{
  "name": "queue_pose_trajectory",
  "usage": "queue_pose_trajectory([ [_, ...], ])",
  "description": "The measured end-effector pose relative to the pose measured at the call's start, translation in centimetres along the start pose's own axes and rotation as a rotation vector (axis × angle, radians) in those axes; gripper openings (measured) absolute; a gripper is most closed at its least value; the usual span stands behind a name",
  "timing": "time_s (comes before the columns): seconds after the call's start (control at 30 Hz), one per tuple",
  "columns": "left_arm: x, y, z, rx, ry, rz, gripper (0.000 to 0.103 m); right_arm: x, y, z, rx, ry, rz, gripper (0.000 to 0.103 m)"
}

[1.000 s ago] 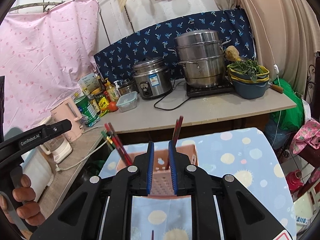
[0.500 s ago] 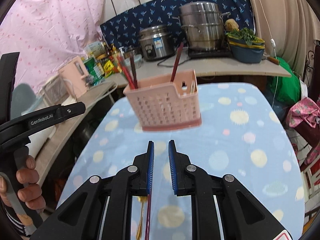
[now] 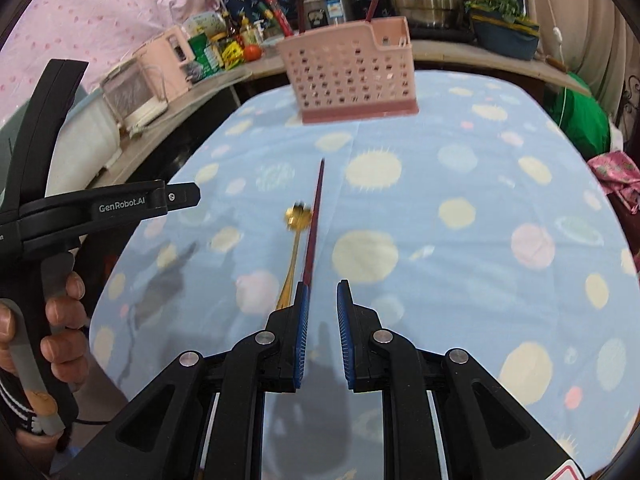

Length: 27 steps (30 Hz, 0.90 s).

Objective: Organize utensils
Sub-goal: 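Grasp the gold spoon with the left tool while the right tool grasps the last dark red chopstick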

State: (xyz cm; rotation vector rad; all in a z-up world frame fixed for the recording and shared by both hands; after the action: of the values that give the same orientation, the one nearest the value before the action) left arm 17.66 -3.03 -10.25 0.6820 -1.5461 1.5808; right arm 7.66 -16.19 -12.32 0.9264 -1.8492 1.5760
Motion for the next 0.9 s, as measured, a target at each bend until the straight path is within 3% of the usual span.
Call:
queue_pose_trajectory([
  [0.4, -1.0, 5.2, -0.7, -0.015, -0.008, -0.076, 0.055, -2.0, 3.0, -1.9, 0.027, -0.021, -0.068, 0.016],
  [0.6, -1.1, 5.7, -0.7, -0.021, -0.011, -0.086, 0.058, -3.0, 3.4, -2.0, 0.032, -0.014, -0.089, 0.015],
  [0.9, -1.1, 6.1, 0.4, -0.044, 0.004, -0.090, 0.063, -2.7, 3.4, -0.4, -0.012, 0.015, -0.072, 0.007],
])
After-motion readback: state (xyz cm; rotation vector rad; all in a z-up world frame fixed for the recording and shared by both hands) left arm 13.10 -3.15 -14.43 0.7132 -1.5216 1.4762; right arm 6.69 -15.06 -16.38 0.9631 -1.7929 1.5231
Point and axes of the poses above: each gripper's, at about its wrist camera, not at the fingertips, and x roughly against the way its jaws point, z to its right, y to its underside, the point moved 9 cm from there along -x, roughly the way its jaws point, and after that the axes turned 5 degrees about x, right-handed, at the moved point
